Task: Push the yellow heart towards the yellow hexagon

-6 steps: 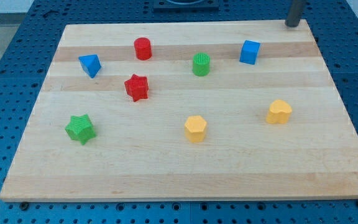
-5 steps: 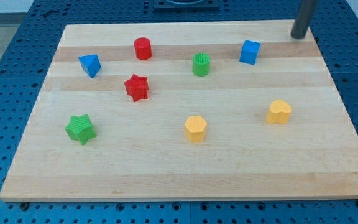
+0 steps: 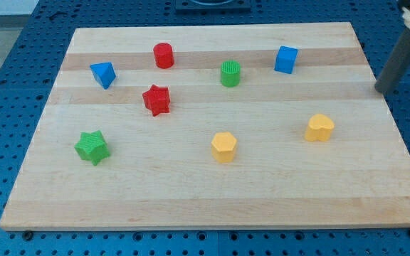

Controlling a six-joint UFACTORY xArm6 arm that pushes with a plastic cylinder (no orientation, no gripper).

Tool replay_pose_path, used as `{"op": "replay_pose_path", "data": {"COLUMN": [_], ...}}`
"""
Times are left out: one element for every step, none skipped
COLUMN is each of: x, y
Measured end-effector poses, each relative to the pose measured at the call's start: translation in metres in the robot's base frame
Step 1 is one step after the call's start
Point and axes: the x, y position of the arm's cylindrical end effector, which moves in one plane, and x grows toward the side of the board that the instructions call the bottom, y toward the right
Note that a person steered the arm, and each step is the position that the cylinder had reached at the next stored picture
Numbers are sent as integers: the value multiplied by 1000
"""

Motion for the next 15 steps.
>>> {"op": "replay_pose_path", "data": {"x": [0,0,29,57,62,85,86,86,86,87,87,92,96,98,92], "y": [2,2,10,19,19,5,-9,-23,-39,-46,-46,-46,-46,-58,-100]}}
